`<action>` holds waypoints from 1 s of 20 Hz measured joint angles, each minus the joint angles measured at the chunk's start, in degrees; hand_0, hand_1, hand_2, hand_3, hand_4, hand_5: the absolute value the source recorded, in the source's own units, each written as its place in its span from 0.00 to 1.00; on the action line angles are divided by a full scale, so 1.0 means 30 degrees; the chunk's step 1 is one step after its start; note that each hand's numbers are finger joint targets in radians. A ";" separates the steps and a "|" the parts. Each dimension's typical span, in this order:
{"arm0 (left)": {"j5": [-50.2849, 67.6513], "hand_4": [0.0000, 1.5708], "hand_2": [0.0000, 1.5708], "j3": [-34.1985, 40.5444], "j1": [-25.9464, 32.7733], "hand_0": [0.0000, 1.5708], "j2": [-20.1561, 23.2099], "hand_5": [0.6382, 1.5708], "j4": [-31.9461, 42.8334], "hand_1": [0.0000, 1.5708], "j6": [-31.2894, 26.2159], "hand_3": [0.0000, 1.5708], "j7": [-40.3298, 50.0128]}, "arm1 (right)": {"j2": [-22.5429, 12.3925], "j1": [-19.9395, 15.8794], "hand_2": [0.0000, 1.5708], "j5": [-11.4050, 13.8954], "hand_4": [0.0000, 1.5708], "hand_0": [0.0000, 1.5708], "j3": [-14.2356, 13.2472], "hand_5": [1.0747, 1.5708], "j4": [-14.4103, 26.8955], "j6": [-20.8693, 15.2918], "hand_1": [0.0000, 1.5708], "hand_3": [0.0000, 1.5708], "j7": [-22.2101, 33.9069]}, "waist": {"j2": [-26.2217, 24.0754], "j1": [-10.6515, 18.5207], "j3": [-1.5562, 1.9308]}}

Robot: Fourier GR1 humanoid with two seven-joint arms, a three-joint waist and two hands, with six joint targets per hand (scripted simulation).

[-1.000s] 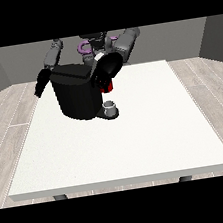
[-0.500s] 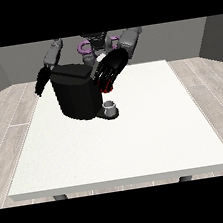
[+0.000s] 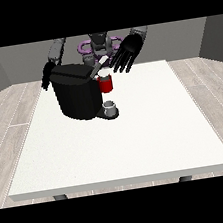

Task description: Insert the coffee pod into the coffee machine and close the lid

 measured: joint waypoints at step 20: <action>0.8940 0.27 0.00 0.5911 0.9991 0.00 -0.7169 1.00 0.0332 0.00 -0.1149 0.00 -0.1496 | -0.0746 0.2639 0.00 -0.1645 0.07 0.00 0.0160 1.00 -0.1889 0.2778 0.00 0.00 0.0656 | -0.8917 0.5330 -0.0026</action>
